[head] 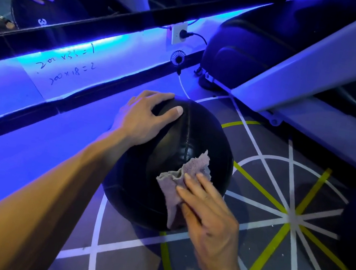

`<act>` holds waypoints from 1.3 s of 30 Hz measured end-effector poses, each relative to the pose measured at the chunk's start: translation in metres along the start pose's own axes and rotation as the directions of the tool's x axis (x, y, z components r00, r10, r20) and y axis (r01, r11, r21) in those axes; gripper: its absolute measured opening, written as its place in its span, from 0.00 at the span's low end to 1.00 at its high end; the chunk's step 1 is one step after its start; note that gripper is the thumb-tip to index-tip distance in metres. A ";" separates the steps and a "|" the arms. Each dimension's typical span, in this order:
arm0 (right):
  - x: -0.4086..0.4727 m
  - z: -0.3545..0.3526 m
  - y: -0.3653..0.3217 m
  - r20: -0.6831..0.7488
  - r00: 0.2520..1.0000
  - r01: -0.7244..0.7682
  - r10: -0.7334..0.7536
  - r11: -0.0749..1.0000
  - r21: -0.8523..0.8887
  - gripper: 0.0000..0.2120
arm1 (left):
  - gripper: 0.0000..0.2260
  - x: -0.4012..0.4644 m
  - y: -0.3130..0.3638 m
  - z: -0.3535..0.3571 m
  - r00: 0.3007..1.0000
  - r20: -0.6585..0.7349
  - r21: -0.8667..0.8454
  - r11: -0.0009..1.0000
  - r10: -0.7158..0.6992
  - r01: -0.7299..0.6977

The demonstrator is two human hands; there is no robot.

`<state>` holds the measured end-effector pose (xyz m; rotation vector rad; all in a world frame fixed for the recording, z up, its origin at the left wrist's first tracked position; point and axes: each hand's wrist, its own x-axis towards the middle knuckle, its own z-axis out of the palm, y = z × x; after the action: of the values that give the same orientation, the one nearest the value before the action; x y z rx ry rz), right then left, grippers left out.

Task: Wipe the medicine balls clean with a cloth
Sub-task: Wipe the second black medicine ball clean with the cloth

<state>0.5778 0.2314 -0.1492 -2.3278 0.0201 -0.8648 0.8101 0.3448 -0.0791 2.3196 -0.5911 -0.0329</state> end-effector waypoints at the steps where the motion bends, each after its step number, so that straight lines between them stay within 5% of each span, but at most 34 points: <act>1: 0.006 -0.006 0.000 -0.018 0.997 -0.069 0.070 0.996 0.063 0.17 | 0.27 0.000 0.001 0.002 0.999 -0.051 0.001 1.000 0.006 -0.006; 3: 0.016 -0.017 0.002 -0.066 0.950 -0.286 0.305 0.935 0.209 0.14 | 0.18 0.001 0.005 0.002 0.976 -0.217 0.062 0.998 0.014 -0.001; 5: 0.016 -0.026 0.015 -0.080 0.821 -0.511 0.565 0.791 0.338 0.06 | 0.12 0.004 0.010 -0.010 0.956 -0.293 0.062 0.998 0.024 -0.006; 7: 0.007 -0.035 0.035 -0.101 0.662 -0.652 0.742 0.637 0.411 0.02 | 0.13 0.000 0.007 -0.027 0.984 -0.153 -0.066 0.993 0.090 -0.101; 10: -0.018 -0.043 0.059 -0.037 0.377 -0.780 0.926 0.338 0.527 0.06 | 0.25 -0.016 -0.015 -0.031 0.970 0.129 0.066 0.974 0.207 -0.216; 13: -0.027 -0.040 0.069 0.062 0.272 -0.796 0.960 0.188 0.575 0.09 | 0.34 -0.010 -0.045 -0.027 0.993 0.052 0.106 0.989 0.102 -0.107; 17: 0.002 -0.022 0.077 0.069 0.351 -0.759 0.934 0.241 0.605 0.06 | 0.36 0.009 -0.064 -0.030 1.000 -0.011 0.018 1.000 0.020 -0.020; 23: 0.091 0.021 0.066 -0.007 0.634 -0.629 0.773 0.521 0.577 0.03 | 0.33 0.011 -0.065 -0.026 0.996 -0.062 -0.046 0.997 -0.062 0.059; 26: 0.090 0.042 0.034 -0.146 0.864 -0.418 0.481 0.849 0.323 0.03 | 0.33 0.023 -0.060 -0.024 0.991 -0.081 -0.089 0.991 -0.107 0.100; 28: 0.062 0.057 0.005 -0.072 0.968 -0.231 0.241 0.966 0.120 0.02 | 0.31 0.031 -0.060 -0.023 0.987 -0.090 -0.100 0.987 -0.133 0.124; 32: 0.038 0.061 0.019 0.198 0.972 0.149 -0.125 0.983 -0.108 0.11 | 0.32 0.042 -0.064 -0.022 0.989 -0.082 -0.151 0.982 -0.124 0.110; 35: 0.069 0.041 0.057 0.049 0.992 -0.120 0.119 0.993 0.020 0.06 | 0.30 0.046 -0.065 -0.024 0.981 -0.091 -0.159 0.975 -0.172 0.156; 37: 0.097 0.036 0.074 -0.082 0.903 -0.399 0.423 0.893 0.211 0.06 | 0.30 0.047 -0.062 -0.025 0.972 -0.108 -0.172 0.967 -0.208 0.188; 39: 0.110 0.042 0.069 -0.105 0.843 -0.480 0.527 0.827 0.293 0.03 | 0.29 0.052 -0.059 -0.025 0.968 -0.100 -0.192 0.959 -0.229 0.207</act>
<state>0.7023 0.1759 -0.1496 -1.8566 0.5519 -0.7457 0.8858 0.3761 -0.0926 2.1813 -0.2566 -0.0470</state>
